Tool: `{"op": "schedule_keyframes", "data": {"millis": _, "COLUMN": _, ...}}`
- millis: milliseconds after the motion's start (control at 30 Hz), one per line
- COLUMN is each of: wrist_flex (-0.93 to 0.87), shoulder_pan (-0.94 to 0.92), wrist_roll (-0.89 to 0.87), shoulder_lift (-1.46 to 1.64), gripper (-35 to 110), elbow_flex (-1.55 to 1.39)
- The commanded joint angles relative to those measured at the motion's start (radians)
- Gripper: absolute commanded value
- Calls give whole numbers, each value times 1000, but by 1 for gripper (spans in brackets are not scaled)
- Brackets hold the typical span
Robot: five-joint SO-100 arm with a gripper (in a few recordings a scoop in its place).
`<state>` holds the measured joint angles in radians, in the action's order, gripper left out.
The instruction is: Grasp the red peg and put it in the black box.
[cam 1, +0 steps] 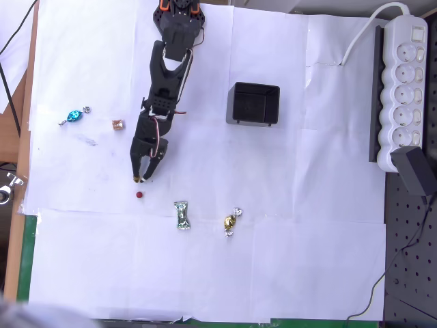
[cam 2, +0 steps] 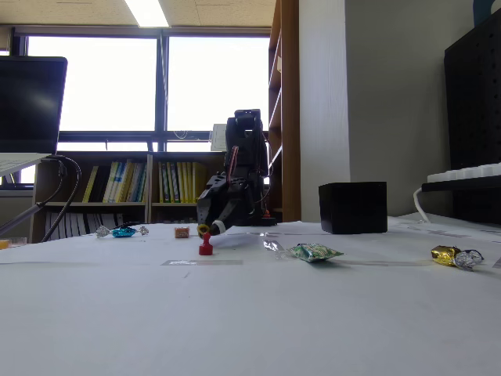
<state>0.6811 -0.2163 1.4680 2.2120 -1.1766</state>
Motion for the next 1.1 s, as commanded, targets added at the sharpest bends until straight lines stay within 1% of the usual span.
{"op": "schedule_keyframes", "data": {"millis": 0, "wrist_flex": 66, "shoulder_pan": -14, "wrist_roll": 31, "shoulder_lift": 5, "gripper": 2, "elbow_flex": -67}}
{"op": "schedule_keyframes", "data": {"millis": 133, "wrist_flex": 132, "shoulder_pan": -8, "wrist_roll": 117, "shoulder_lift": 69, "gripper": 3, "elbow_flex": -71}}
{"op": "schedule_keyframes", "data": {"millis": 300, "wrist_flex": 210, "shoulder_pan": 5, "wrist_roll": 137, "shoulder_lift": 133, "gripper": 4, "elbow_flex": -78}}
{"op": "schedule_keyframes", "data": {"millis": 367, "wrist_flex": 218, "shoulder_pan": 5, "wrist_roll": 144, "shoulder_lift": 155, "gripper": 10, "elbow_flex": -87}}
{"op": "schedule_keyframes", "data": {"millis": 533, "wrist_flex": 229, "shoulder_pan": 2, "wrist_roll": 143, "shoulder_lift": 227, "gripper": 12, "elbow_flex": -141}}
{"op": "schedule_keyframes", "data": {"millis": 600, "wrist_flex": 278, "shoulder_pan": 0, "wrist_roll": 137, "shoulder_lift": 258, "gripper": 12, "elbow_flex": -156}}
{"op": "schedule_keyframes", "data": {"millis": 667, "wrist_flex": 308, "shoulder_pan": 5, "wrist_roll": 143, "shoulder_lift": 281, "gripper": 16, "elbow_flex": -169}}
{"op": "schedule_keyframes", "data": {"millis": 767, "wrist_flex": 350, "shoulder_pan": 5, "wrist_roll": 138, "shoulder_lift": 305, "gripper": 17, "elbow_flex": -179}}
{"op": "schedule_keyframes", "data": {"millis": 833, "wrist_flex": 350, "shoulder_pan": 3, "wrist_roll": 132, "shoulder_lift": 304, "gripper": 17, "elbow_flex": -179}}
{"op": "schedule_keyframes", "data": {"millis": 933, "wrist_flex": 347, "shoulder_pan": -3, "wrist_roll": 126, "shoulder_lift": 301, "gripper": 25, "elbow_flex": -178}}
{"op": "schedule_keyframes", "data": {"millis": 1067, "wrist_flex": 305, "shoulder_pan": -6, "wrist_roll": 124, "shoulder_lift": 279, "gripper": 27, "elbow_flex": -178}}
